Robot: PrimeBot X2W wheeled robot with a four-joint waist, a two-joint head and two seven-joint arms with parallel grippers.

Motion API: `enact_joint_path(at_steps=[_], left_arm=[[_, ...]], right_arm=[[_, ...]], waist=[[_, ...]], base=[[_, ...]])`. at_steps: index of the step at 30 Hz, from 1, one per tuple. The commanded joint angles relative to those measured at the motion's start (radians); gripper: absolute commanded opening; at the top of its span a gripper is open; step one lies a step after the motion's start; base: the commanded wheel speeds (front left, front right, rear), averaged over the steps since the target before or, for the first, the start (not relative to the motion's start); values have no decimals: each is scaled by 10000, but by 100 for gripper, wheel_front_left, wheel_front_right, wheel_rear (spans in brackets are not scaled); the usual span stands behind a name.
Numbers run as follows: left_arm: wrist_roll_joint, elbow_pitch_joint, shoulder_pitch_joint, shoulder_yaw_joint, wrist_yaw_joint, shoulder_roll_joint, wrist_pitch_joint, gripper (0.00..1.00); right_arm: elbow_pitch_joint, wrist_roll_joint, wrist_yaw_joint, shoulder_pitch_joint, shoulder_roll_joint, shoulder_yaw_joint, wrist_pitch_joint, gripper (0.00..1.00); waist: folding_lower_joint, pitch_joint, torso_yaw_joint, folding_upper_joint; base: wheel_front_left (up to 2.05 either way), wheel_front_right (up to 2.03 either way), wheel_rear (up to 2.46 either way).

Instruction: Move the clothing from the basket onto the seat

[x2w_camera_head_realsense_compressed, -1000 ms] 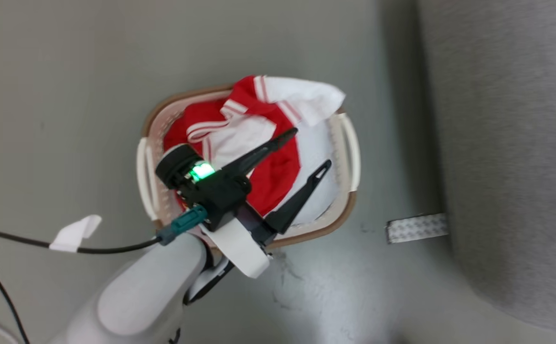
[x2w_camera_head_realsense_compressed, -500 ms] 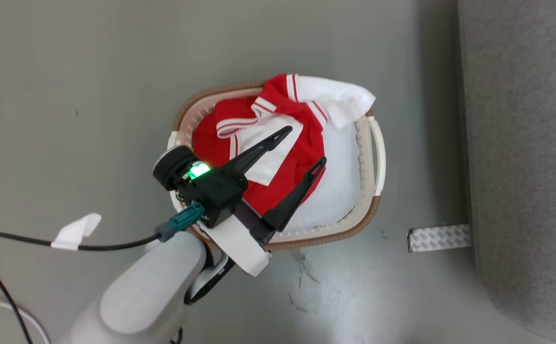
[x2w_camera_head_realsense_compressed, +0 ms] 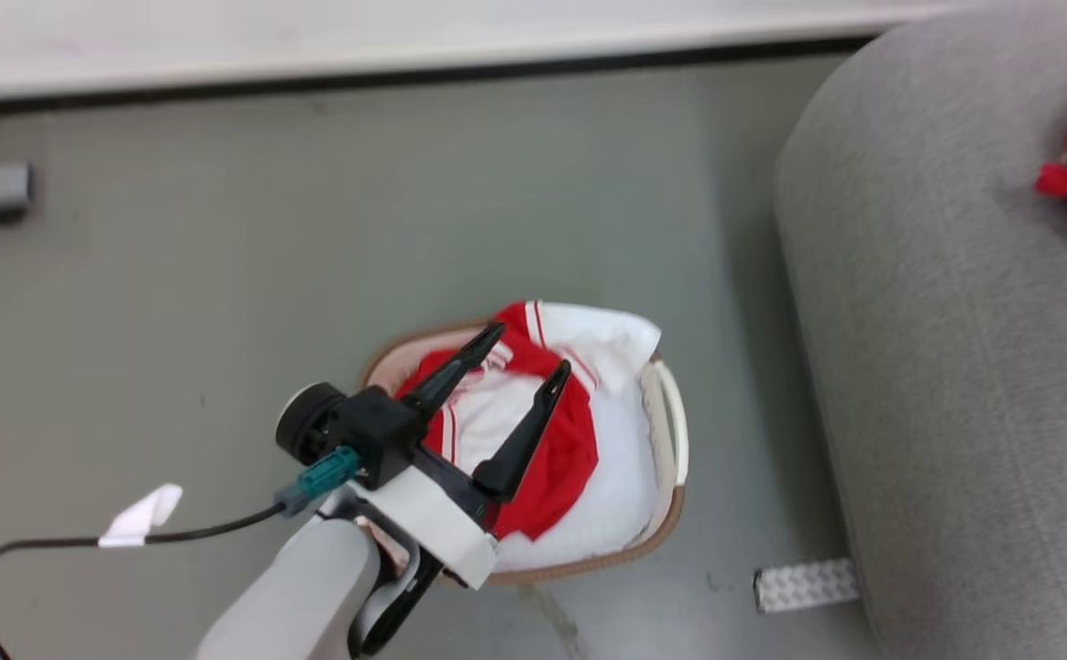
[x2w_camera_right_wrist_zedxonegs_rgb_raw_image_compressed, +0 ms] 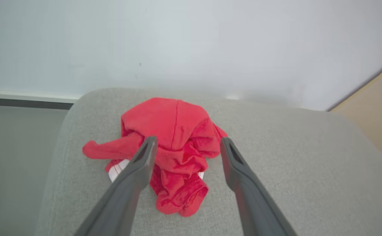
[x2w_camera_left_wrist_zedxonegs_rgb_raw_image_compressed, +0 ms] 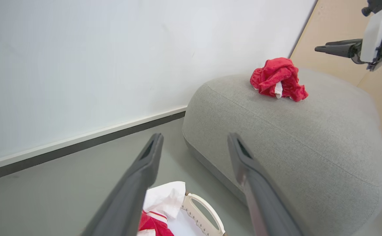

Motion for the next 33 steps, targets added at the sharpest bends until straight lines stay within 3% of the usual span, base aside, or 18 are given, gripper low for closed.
enact_joint_path(at_steps=[1, 8, 14, 20, 24, 33], left_arm=[[-184, 59, 359, 281, 62, -60, -6, 100], [-146, 129, 960, 1207, 214, -299, -5, 100], [-108, 174, 1661, 2252, 429, -447, -6, 100], [-68, 175, 2639, 3544, 802, -546, -8, 100], [166, 151, 3231, 4327, 961, -614, -6, 100], [756, 11, 4451, 5769, 967, -1193, -6, 100]], right_arm=[[-710, 502, -22, 527, -216, 223, -202, 100], [-3035, 1541, -23, 1819, -631, 521, -727, 100], [-5083, 1833, -22, 3331, -245, 326, -1227, 100], [-6431, 1450, -22, 5352, 1348, -591, -2468, 100], [-7029, 1259, -22, 6746, 2451, -582, -2742, 100], [-7763, 72, -23, 8532, 3968, -617, -2884, 100]], waist=[[1, -1225, -40, 0], [1, -2375, 299, 0], [1, -3261, 709, 0], [1, -3739, 1046, 0], [1, -3838, 1242, 0], [1, -3986, 1287, 0]], base=[[0, 0, 0], [0, 0, 0], [0, 0, 0], [0, 0, 0], [0, 0, 0], [0, 0, 0]])
